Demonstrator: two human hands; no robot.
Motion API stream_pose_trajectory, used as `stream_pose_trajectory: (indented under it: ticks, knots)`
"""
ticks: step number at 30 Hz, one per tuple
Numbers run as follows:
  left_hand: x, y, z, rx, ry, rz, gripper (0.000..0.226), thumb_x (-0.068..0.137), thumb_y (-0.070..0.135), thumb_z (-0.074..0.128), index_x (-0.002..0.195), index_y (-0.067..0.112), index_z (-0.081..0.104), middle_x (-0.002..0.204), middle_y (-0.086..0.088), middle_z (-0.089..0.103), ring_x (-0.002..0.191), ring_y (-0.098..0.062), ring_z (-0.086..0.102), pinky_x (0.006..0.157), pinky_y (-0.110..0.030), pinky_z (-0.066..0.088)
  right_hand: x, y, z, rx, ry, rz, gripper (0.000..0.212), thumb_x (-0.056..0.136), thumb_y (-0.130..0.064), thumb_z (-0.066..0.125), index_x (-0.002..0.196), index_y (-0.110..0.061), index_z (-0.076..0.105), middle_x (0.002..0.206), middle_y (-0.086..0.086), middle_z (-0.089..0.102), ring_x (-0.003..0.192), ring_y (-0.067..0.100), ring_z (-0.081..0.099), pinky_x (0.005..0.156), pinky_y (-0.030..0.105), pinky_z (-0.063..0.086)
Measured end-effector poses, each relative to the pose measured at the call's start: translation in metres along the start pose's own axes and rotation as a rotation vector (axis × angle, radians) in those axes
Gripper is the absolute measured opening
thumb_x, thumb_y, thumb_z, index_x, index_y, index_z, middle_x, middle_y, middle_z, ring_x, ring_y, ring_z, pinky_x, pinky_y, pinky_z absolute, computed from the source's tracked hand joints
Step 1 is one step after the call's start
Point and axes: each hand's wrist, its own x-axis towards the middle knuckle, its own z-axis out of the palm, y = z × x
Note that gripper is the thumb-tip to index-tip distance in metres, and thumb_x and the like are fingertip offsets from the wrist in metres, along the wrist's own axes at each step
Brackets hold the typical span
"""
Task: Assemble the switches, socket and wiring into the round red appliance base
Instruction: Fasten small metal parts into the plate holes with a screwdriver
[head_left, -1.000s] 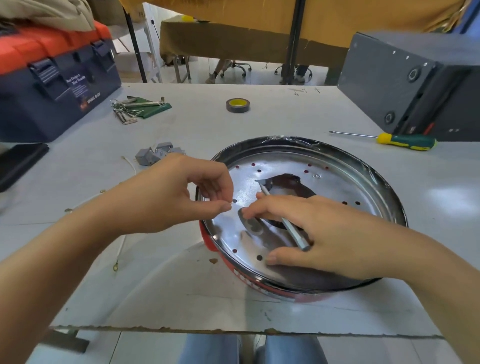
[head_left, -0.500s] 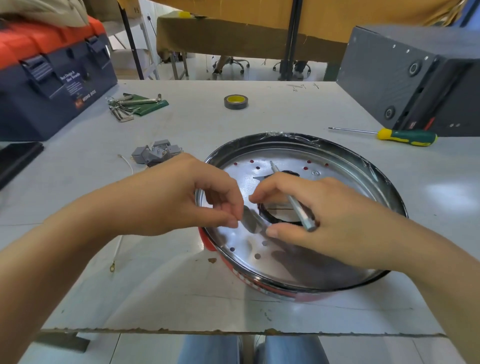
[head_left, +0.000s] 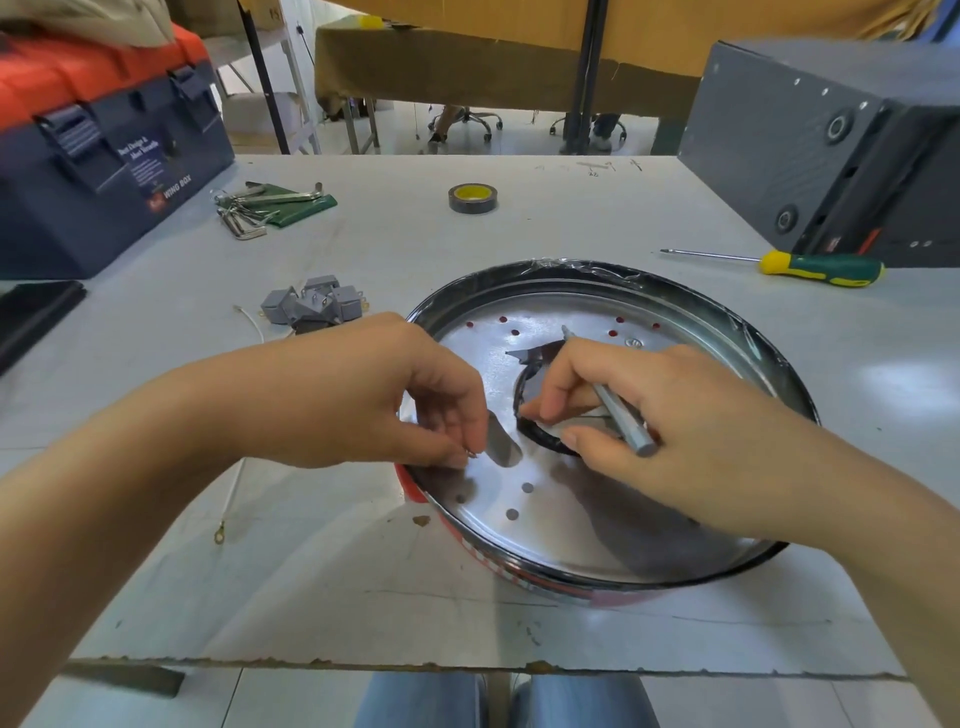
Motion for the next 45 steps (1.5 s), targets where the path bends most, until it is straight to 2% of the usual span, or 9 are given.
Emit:
stream_pose_trajectory:
  ticks: [9, 15, 20, 26, 29, 33, 35, 41, 45]
  knots:
    - [0.003, 0.001, -0.001, -0.052, -0.086, -0.022, 0.013, 0.084, 0.023, 0.068, 0.08, 0.035, 0.067, 0.076, 0.013, 0.069, 0.075, -0.008, 0.066, 0.067, -0.008, 0.044, -0.001, 0.003, 0.002, 0.013, -0.067, -0.003, 0.015, 0.087, -0.022, 0.054, 0.09, -0.037, 0.05, 0.106, -0.003, 0.067, 0.097, 0.023, 0.063, 0.082, 0.043, 0.05]
    - [0.004, 0.001, -0.002, -0.018, -0.192, -0.014, 0.005, 0.086, 0.025, 0.067, 0.086, 0.03, 0.069, 0.082, 0.01, 0.069, 0.08, -0.011, 0.065, 0.073, -0.022, 0.05, 0.0, 0.005, 0.002, 0.016, -0.074, 0.0, 0.013, 0.088, -0.023, 0.052, 0.09, -0.036, 0.049, 0.107, -0.006, 0.067, 0.099, 0.022, 0.063, 0.082, 0.042, 0.05]
    - [0.008, 0.003, -0.004, -0.026, -0.253, -0.054, 0.005, 0.085, 0.023, 0.068, 0.087, 0.027, 0.071, 0.083, 0.009, 0.07, 0.08, -0.009, 0.066, 0.072, -0.015, 0.047, 0.0, 0.006, 0.002, 0.057, -0.069, 0.015, 0.015, 0.09, -0.02, 0.053, 0.088, -0.035, 0.05, 0.108, -0.019, 0.066, 0.1, 0.01, 0.063, 0.087, 0.036, 0.049]
    - [0.01, 0.005, -0.006, -0.025, -0.291, -0.078, 0.006, 0.084, 0.022, 0.068, 0.087, 0.026, 0.072, 0.083, 0.01, 0.071, 0.08, -0.008, 0.065, 0.071, -0.011, 0.045, 0.001, 0.007, 0.002, 0.065, -0.063, 0.004, 0.016, 0.089, -0.02, 0.053, 0.087, -0.036, 0.051, 0.106, -0.016, 0.067, 0.1, 0.016, 0.063, 0.086, 0.04, 0.05]
    - [0.01, 0.006, -0.006, -0.014, -0.284, -0.078, 0.006, 0.085, 0.022, 0.068, 0.087, 0.025, 0.071, 0.082, 0.009, 0.071, 0.079, -0.008, 0.065, 0.072, -0.012, 0.046, 0.0, 0.007, 0.001, 0.061, -0.07, -0.003, 0.014, 0.086, -0.025, 0.056, 0.087, -0.037, 0.05, 0.107, -0.021, 0.066, 0.095, 0.012, 0.065, 0.084, 0.037, 0.051]
    - [0.004, 0.004, -0.009, -0.067, -0.237, -0.09, 0.004, 0.085, 0.021, 0.067, 0.085, 0.024, 0.069, 0.084, 0.008, 0.072, 0.081, -0.01, 0.068, 0.073, -0.013, 0.046, -0.002, 0.005, 0.0, 0.02, -0.074, -0.016, 0.012, 0.076, -0.042, 0.05, 0.088, -0.042, 0.048, 0.107, -0.013, 0.067, 0.082, 0.016, 0.064, 0.077, 0.039, 0.052]
    - [0.002, 0.004, -0.01, -0.064, -0.226, -0.082, 0.005, 0.085, 0.021, 0.067, 0.083, 0.026, 0.069, 0.084, 0.007, 0.072, 0.081, -0.011, 0.069, 0.074, -0.014, 0.047, -0.003, 0.006, 0.0, 0.017, -0.079, -0.022, 0.013, 0.076, -0.042, 0.05, 0.089, -0.042, 0.048, 0.106, -0.011, 0.067, 0.081, 0.017, 0.064, 0.076, 0.038, 0.051]
    - [0.004, 0.006, -0.008, -0.053, -0.235, -0.08, 0.003, 0.083, 0.024, 0.068, 0.083, 0.026, 0.07, 0.083, 0.01, 0.072, 0.08, -0.009, 0.069, 0.076, -0.023, 0.051, -0.002, 0.007, -0.002, 0.026, -0.077, -0.034, 0.01, 0.077, -0.037, 0.052, 0.087, -0.038, 0.051, 0.106, -0.028, 0.064, 0.082, 0.008, 0.063, 0.075, 0.027, 0.047]
    - [0.007, 0.007, -0.006, -0.062, -0.263, -0.088, 0.005, 0.083, 0.022, 0.067, 0.085, 0.025, 0.071, 0.084, 0.011, 0.072, 0.081, -0.008, 0.068, 0.073, -0.012, 0.047, -0.001, 0.009, -0.002, 0.017, -0.078, -0.041, 0.01, 0.077, -0.039, 0.051, 0.087, -0.038, 0.051, 0.105, -0.03, 0.063, 0.082, 0.011, 0.063, 0.076, 0.03, 0.049]
